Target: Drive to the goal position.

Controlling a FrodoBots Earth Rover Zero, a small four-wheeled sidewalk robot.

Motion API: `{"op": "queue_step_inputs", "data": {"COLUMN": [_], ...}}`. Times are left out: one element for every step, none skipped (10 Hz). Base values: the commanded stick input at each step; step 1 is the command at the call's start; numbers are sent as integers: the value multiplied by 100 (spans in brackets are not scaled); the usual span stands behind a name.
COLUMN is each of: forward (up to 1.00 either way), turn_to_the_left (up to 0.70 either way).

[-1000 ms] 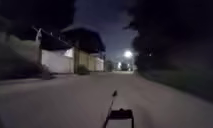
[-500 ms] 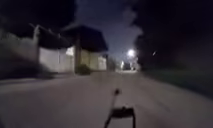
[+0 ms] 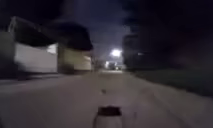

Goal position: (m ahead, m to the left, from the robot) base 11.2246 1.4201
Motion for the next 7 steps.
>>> {"op": "queue_step_inputs", "data": {"forward": [100,100,100,100,100,100,100], "turn_to_the_left": [0,0,0,0,0,0,0]}}
